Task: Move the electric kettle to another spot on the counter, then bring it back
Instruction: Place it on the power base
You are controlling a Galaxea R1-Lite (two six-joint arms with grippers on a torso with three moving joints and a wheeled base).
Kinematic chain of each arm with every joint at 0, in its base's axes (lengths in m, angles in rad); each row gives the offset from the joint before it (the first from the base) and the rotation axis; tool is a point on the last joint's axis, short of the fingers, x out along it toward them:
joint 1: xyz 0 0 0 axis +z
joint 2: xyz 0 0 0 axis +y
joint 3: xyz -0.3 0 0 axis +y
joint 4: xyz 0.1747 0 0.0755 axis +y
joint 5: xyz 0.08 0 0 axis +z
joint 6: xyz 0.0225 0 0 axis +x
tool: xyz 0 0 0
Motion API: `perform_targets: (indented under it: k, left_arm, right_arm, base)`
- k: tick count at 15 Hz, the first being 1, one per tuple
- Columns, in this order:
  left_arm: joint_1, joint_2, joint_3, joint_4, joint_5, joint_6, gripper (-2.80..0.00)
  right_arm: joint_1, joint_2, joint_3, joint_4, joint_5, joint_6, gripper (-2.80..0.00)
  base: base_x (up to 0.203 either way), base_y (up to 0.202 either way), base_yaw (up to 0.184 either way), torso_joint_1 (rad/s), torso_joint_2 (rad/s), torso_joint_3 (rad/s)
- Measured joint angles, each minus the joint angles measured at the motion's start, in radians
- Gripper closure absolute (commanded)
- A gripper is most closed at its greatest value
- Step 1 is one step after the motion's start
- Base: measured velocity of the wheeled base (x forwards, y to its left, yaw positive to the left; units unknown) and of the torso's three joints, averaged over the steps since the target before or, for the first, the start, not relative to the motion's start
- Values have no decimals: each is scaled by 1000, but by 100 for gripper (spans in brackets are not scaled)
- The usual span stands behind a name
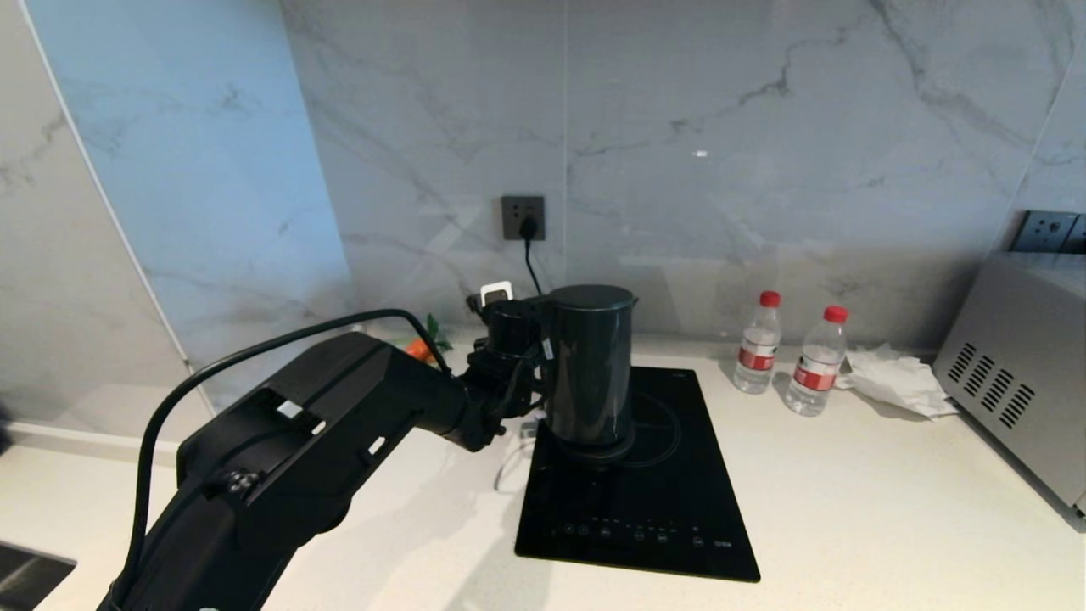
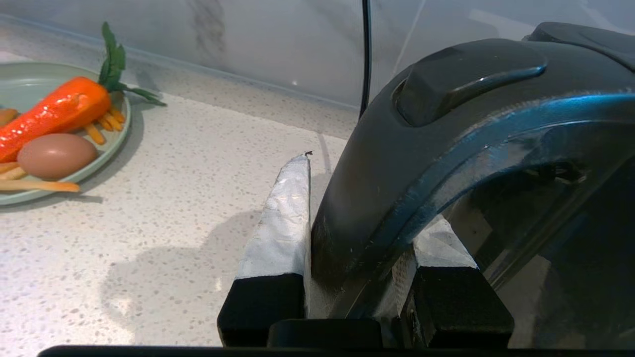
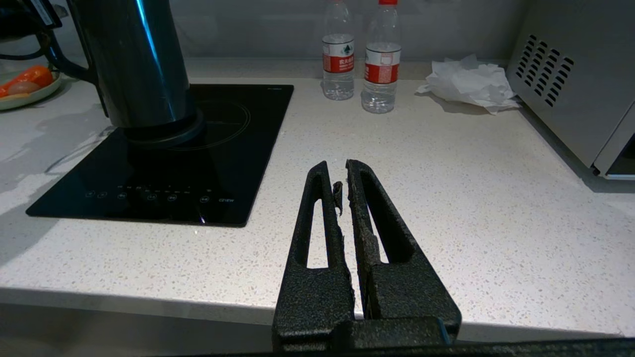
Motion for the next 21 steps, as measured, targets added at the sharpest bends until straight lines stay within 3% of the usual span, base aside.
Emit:
perform_targets:
  k: [21]
  left_arm:
    - [-52,-53,222,-116,6,7,0]
  right_arm:
    - [0,0,0,0,0,0,0]
  base:
    - [0,0,0,0,0,0]
